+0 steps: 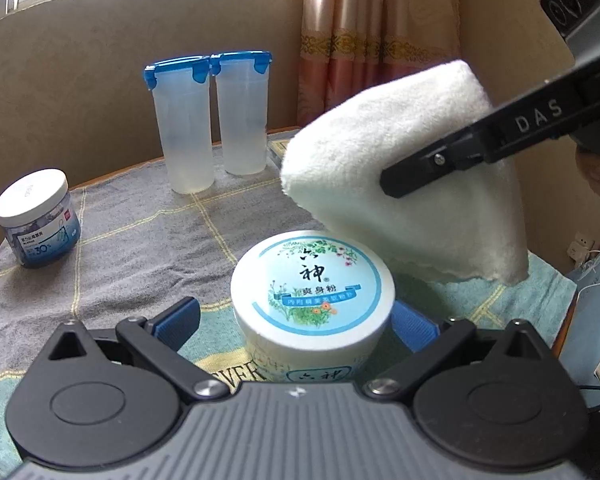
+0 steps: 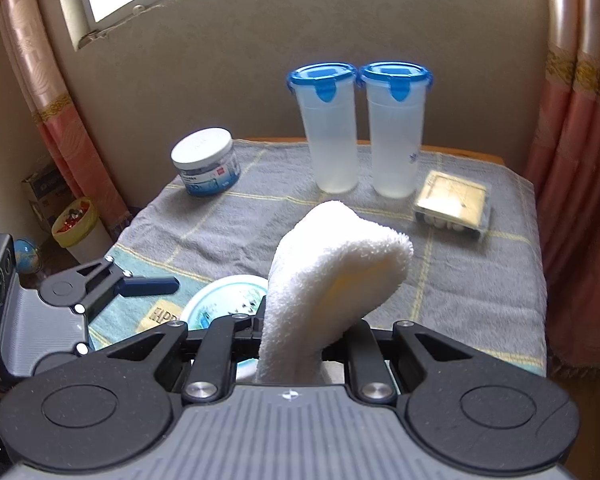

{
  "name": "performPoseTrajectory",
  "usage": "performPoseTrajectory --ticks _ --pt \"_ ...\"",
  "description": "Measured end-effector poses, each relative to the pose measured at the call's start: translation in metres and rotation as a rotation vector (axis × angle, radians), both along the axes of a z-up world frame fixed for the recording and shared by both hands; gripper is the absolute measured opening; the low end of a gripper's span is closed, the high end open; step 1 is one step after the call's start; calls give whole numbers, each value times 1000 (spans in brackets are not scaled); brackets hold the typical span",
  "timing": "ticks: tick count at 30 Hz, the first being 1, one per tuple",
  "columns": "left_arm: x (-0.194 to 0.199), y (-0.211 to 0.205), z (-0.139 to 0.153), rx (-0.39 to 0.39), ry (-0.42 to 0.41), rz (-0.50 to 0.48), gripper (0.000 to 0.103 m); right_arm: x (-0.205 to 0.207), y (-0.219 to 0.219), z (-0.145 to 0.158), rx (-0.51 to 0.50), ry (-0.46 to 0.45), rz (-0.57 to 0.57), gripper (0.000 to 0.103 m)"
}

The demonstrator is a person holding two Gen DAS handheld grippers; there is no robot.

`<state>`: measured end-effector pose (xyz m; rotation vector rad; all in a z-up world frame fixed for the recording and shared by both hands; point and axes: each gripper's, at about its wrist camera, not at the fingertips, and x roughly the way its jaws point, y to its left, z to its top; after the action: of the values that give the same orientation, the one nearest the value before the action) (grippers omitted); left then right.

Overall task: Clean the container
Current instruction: 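Wipe the tin lid again with the cloth in the right tool while the left tool holds the tin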

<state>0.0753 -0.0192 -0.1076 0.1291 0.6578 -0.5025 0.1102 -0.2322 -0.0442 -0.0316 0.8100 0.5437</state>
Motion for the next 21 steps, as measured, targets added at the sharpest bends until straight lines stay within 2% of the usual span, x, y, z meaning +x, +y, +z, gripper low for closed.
performPoseTrajectory --ticks 5,10,21 --pt "-7 -4 -5 15 18 -29 101 10 21 -6 -7 13 57 19" --pt "-7 -5 -8 -20 49 -72 101 13 39 -16 -12 47 99 20" --pt "-11 -4 -17 -1 56 -84 101 2 65 -22 -17 75 173 21"
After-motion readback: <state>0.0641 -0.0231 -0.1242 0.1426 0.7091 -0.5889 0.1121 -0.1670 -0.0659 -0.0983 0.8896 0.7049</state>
